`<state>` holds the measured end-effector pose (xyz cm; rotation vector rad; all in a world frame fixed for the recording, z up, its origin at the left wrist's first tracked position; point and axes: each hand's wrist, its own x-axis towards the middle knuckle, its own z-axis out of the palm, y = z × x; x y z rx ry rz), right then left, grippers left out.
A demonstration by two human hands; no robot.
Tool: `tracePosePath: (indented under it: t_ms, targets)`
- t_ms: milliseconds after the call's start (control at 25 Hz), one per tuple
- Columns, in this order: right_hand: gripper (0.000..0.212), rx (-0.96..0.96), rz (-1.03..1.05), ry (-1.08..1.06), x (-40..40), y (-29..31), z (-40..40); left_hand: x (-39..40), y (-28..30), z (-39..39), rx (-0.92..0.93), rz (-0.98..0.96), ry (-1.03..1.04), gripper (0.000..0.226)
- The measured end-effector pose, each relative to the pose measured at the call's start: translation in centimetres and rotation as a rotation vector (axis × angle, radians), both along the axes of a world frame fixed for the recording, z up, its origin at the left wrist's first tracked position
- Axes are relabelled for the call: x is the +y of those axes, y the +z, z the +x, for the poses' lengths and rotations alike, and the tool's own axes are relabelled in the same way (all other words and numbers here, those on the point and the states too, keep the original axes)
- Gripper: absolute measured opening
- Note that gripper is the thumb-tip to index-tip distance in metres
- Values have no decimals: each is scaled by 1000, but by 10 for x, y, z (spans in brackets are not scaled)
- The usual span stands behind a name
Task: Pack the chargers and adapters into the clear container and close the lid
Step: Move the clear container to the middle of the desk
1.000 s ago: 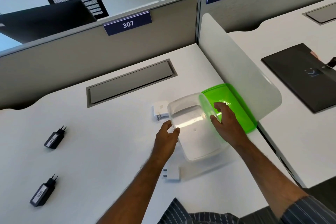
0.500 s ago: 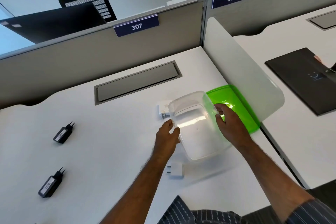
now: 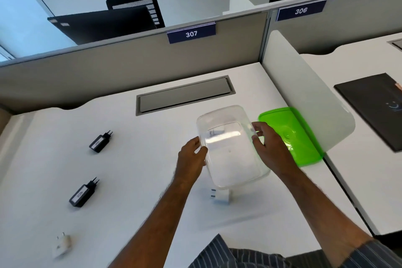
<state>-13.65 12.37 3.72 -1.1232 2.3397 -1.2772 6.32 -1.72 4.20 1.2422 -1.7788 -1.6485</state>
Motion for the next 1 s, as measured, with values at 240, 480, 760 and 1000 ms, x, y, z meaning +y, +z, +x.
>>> tracePosePath:
  t_ms: [240, 480, 760, 1000]
  targets:
    - [33, -4, 64, 74, -26, 1, 40, -26, -1, 48, -33, -28, 61, 34]
    - [30, -18, 120, 117, -55, 1, 86, -55, 0, 100, -77, -33, 85, 30]
    - [26, -70, 201, 181, -84, -17, 147, -90, -8, 163, -196, -48, 98, 36]
    - [23, -75, 237, 208, -110, -34, 190, -117, -22, 205, -277, -60, 74, 46]
